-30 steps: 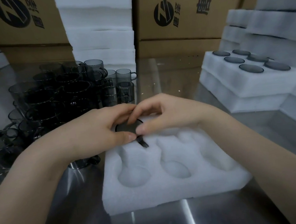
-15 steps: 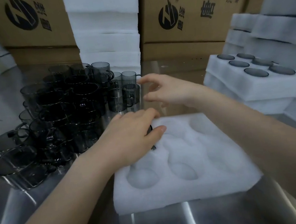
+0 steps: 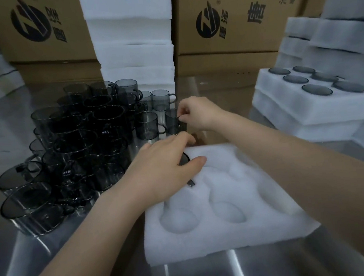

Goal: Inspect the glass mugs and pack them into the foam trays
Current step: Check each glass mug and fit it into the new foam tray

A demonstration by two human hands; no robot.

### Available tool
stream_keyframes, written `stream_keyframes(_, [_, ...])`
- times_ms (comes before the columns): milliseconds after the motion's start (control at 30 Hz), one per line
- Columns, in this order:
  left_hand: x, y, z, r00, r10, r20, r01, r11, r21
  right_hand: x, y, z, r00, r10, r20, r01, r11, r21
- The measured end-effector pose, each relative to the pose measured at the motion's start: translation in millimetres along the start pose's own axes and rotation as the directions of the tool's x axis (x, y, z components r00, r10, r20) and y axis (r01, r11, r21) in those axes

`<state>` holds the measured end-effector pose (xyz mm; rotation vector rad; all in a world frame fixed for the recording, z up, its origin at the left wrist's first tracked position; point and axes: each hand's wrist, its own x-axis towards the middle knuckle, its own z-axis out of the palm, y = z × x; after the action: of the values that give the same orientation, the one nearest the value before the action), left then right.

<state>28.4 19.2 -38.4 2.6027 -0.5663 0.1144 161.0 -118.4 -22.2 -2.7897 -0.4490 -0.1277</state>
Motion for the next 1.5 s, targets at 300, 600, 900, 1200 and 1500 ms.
stream_keyframes(300, [16.6,2.3,-18.7,0.923,-0.292,-0.250,0.094,0.802,-0.590,-72.3,-2.4,-35.7,0.991,0.021,-0.133,0.085,0.669,0.738])
stream_keyframes(600, [5.1,27.7,-5.4,0.851,-0.331,-0.407,-0.102,0.657,-0.747,-90.7,12.2,-39.2,0.979,-0.179,-0.096,0.166,0.428,0.888])
stream_keyframes(900, [10.3,20.4,-7.5,0.870,-0.221,-0.440,-0.096,0.800,-0.592,-88.7,9.0,-25.7,0.986,-0.137,-0.098,0.150,0.447,0.882])
stream_keyframes(1200, [9.8,11.9,-5.1,0.896,-0.212,-0.390,-0.131,0.714,-0.688,-83.6,7.6,-22.2,0.992,-0.129,0.003,0.028,0.240,0.970])
stream_keyframes(1500, [11.4,0.8,-6.4,0.902,-0.309,-0.300,-0.134,0.462,-0.877,-86.9,12.4,-22.9,0.947,-0.310,0.083,-0.097,-0.030,0.995])
